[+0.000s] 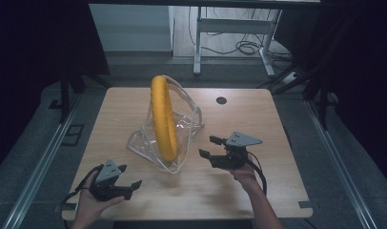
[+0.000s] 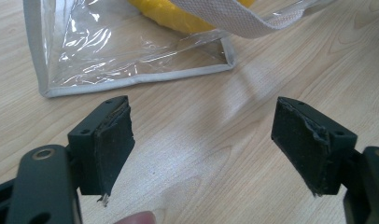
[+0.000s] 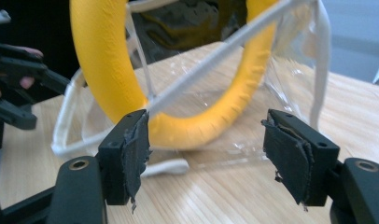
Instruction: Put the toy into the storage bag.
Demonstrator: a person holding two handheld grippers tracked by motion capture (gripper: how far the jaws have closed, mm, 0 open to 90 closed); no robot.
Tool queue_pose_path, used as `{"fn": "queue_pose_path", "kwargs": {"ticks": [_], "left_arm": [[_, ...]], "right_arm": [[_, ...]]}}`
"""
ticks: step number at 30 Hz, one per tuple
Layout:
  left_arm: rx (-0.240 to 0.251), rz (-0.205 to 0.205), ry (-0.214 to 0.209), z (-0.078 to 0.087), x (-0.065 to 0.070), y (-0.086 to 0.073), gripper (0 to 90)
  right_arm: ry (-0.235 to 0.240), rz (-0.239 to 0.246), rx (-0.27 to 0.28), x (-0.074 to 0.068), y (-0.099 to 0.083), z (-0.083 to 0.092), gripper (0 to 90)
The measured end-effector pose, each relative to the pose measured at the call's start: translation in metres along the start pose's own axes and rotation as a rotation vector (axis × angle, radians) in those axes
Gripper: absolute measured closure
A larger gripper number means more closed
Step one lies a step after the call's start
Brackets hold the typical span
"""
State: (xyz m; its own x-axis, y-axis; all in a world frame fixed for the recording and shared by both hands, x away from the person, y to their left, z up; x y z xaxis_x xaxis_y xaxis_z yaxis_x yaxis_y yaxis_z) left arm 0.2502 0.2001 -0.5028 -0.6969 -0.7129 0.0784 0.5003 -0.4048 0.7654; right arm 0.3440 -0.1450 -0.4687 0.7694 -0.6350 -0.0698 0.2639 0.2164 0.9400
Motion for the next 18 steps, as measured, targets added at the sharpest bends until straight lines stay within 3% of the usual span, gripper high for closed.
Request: {"fn": "queue_pose_path", "kwargs": {"ticks": [5,18], "left_arm": [[-0.002,-0.002,-0.001,-0.001,0.0,0.0,20.6],[0.001,-0.004,0.001,0.001,-0.001,0.0,20.6]], "right_arm": [[-0.022,0.0,-0.038,0.006,-0.014,0.003,32.1],[-0.013,0.012,-0.073,0.003,-0.021,-0.003,31.9]]}}
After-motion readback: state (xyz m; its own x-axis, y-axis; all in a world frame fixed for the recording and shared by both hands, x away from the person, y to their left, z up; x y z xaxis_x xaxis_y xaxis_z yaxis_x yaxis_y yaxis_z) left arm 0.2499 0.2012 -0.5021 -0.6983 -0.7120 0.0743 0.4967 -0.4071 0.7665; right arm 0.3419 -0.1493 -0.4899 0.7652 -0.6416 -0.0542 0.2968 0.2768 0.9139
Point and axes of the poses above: each handheld gripper's, and its own axes: z roughly backward along the jaws, y roughly out of its top, x roughly to its right, the point moved 4 cm from there along -z, roughly forward along the jaws, and after that the axes turned 5 degrees about -y, right-handed, at the moved point
